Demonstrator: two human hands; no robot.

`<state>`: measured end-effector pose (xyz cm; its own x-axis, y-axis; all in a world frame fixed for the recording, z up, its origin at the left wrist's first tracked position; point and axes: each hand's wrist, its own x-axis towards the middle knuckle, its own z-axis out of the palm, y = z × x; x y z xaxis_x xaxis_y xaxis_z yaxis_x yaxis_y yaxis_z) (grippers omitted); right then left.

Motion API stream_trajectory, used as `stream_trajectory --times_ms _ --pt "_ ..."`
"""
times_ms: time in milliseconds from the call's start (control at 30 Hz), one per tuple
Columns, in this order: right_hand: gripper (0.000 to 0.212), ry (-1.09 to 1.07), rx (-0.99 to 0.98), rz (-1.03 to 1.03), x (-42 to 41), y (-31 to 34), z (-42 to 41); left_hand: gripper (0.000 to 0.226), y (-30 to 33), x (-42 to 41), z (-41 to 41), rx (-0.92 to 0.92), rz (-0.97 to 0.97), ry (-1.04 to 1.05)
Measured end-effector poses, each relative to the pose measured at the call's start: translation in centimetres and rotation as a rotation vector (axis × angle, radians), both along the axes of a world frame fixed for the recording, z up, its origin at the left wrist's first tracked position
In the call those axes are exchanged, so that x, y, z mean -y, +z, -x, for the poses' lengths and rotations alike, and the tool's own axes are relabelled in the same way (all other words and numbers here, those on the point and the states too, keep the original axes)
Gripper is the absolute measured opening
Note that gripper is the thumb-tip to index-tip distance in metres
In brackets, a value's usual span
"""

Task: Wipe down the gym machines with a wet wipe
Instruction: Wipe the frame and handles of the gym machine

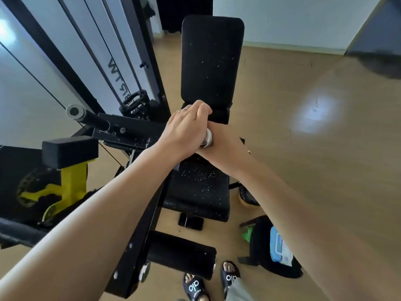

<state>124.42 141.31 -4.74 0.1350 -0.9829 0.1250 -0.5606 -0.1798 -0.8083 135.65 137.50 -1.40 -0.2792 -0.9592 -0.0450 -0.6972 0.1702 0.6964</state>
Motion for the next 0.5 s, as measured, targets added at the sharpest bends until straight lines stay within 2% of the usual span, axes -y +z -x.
stream_trajectory --times_ms 67,200,267,400,500 --pt "0.014 -0.048 0.045 0.034 0.1 -0.6 -0.8 0.051 -0.1 0.1 0.0 -0.004 -0.003 0.01" --pt "0.022 -0.307 0.095 0.175 -0.2 -4.5 -1.8 0.044 -0.1 -0.1 0.1 -0.001 -0.008 0.034" --pt "0.026 -0.391 0.063 0.134 0.1 -6.5 -1.4 0.042 -0.2 -0.2 0.0 0.021 -0.003 0.037" --pt "0.022 -0.369 0.083 0.145 -0.3 -6.6 -1.2 0.041 0.0 0.0 0.2 0.003 -0.052 0.057" --pt "0.037 -0.272 0.133 0.243 -2.6 -4.6 -2.1 0.046 0.1 0.2 0.0 -0.172 -0.217 0.117"
